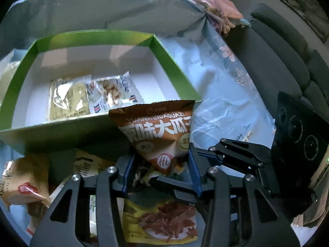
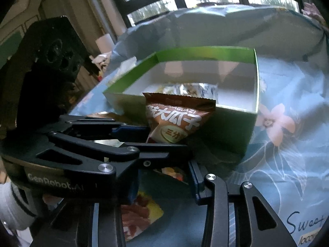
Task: Organize snacks
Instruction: 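Lift the orange bag with the left tool over the box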
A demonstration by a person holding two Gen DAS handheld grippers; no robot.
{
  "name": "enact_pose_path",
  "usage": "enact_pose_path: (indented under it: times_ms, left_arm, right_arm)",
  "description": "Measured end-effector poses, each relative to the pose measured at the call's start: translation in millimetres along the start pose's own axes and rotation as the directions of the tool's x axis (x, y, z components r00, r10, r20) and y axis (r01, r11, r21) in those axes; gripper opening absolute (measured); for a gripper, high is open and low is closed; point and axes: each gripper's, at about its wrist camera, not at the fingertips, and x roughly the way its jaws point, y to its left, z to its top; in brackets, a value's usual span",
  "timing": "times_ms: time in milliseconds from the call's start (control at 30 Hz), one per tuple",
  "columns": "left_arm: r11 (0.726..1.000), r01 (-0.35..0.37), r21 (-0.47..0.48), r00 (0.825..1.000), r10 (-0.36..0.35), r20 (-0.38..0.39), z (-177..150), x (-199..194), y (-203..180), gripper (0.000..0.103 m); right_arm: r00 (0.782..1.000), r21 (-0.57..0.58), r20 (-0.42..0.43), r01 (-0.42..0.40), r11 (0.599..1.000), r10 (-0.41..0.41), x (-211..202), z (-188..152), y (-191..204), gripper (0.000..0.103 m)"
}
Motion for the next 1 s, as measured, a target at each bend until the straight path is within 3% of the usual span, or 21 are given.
enact_pose_path:
  times_ms: [333,700,1000]
  left_arm:
    - [1.0,-0.001,0.018,0.993,-0.002,0.122,19,-32,-5,0.044]
    - [0.999,-0.044,-0.01,0.967,0.045,0.252,61,-59,23,0.044]
    - [0.992,-0.048,-0.114,0.981,0.069,0.184,71,-25,64,0.044]
  right_arm:
    - [0.994,-0.037,0.105,-0.013,0.999,0.017,-23,25,13,0.042]
    - [0.986,-0.133,0.16,-0.014,0.991,0.036,-4,89,25,0.042]
    - [0.996,-0.072,0.068,-0.052,0.996,0.057,48,98,3,0.042]
